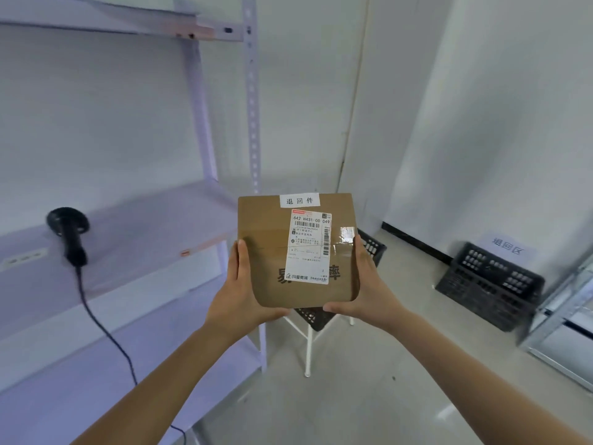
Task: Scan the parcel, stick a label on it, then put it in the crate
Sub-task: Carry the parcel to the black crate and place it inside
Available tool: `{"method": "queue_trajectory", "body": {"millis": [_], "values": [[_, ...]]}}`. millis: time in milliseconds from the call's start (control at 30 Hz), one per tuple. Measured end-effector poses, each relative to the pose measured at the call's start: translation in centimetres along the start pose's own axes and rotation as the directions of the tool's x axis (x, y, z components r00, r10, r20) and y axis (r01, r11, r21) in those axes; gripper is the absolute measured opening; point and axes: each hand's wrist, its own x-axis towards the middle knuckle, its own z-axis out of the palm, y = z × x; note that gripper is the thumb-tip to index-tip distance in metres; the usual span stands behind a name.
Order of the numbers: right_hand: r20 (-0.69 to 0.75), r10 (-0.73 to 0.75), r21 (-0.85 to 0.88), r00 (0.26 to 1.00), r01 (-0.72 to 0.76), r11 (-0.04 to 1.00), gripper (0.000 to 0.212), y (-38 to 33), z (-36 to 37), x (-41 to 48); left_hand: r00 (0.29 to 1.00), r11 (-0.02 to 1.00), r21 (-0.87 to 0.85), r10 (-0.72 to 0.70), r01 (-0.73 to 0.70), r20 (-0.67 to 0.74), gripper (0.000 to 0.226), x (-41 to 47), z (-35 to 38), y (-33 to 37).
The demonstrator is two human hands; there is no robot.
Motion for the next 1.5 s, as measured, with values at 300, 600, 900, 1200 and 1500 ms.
{"method": "queue_trajectory", "body": {"millis": [300, 600, 900, 1200, 1500], "values": [[-0.032, 0.024, -0.018, 0.999, -0.025, 1.0, 0.142, 6.1, -6.6, 0.2, 0.997, 0.997, -0.051, 0.066, -0.064, 0.045, 0.15, 3.5, 5.6, 6.3], [-0.022, 0.021, -0.002, 1.0, -0.021, 1.0, 0.141, 11.4, -9.5, 4.5, 0.998, 0.998, -0.037, 0.048, -0.046, 0.052, 0.151, 8.9, 10.0, 8.8], [0.022, -0.031, -0.029, 0.999, 0.032, 0.999, 0.139, 20.0, -14.2, 15.3, 0.999, 0.999, -0.05, 0.006, -0.007, -0.035, 0.151, 20.2, 18.0, 10.8], [0.154, -0.096, -0.003, 0.983, 0.098, 0.995, 0.133, 25.3, -19.6, 24.8, 0.991, 0.991, -0.052, -0.125, 0.123, -0.044, 0.147, 27.8, 21.4, 14.9], [0.274, -0.177, 0.028, 0.945, 0.177, 0.984, 0.14, 30.2, -20.4, 34.6, 0.956, 0.971, -0.054, -0.239, 0.233, -0.172, 0.146, 34.3, 24.5, 16.0]]}}
